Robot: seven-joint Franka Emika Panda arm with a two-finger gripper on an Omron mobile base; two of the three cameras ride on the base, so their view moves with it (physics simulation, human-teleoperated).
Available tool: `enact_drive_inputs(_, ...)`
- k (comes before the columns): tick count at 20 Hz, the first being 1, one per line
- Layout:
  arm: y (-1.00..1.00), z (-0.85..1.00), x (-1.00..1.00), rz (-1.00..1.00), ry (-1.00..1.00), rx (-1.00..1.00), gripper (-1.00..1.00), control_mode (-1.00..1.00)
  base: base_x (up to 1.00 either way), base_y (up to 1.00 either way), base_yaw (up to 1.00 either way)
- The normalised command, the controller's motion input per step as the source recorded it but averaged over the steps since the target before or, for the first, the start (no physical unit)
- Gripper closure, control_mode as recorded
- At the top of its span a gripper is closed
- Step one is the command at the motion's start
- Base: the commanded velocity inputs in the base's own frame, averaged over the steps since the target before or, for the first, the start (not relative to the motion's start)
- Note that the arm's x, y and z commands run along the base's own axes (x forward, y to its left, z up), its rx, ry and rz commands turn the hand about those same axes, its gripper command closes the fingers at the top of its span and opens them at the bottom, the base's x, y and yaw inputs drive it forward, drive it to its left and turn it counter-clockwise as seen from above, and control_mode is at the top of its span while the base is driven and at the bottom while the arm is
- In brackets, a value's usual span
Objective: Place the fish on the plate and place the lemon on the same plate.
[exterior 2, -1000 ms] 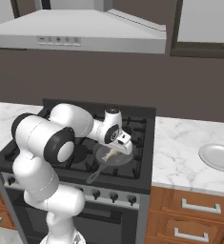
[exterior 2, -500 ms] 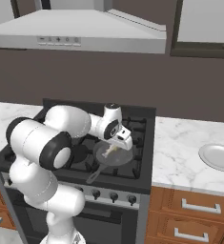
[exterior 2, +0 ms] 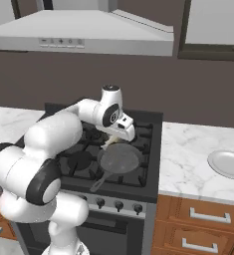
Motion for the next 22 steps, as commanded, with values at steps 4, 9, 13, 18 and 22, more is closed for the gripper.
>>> enact_drive_inputs(4, 0.24, 0.95, -0.88, 0.06, -0.09, 0.0, 1.0, -1.0, 0.0, 0.0, 0.0)
enact_drive_inputs(9, 0.32, 0.54, -0.96, 0.1, -0.15, 0.0, 1.0, -1.0, 0.0, 0.0, 0.0)
enact_drive_inputs(13, 0.47, 0.09, -0.7, 0.14, -0.13, 0.0, 1.0, -1.0, 0.0, 0.0, 0.0)
enact_drive_inputs(18, 0.08, 0.0, -0.07, 0.03, 0.0, 0.0, 1.0, -1.0, 0.0, 0.0, 0.0)
enact_drive_inputs(22, 0.0, 0.0, 0.0, 0.0, 0.0, 0.0, 1.0, -1.0, 0.0, 0.0, 0.0)
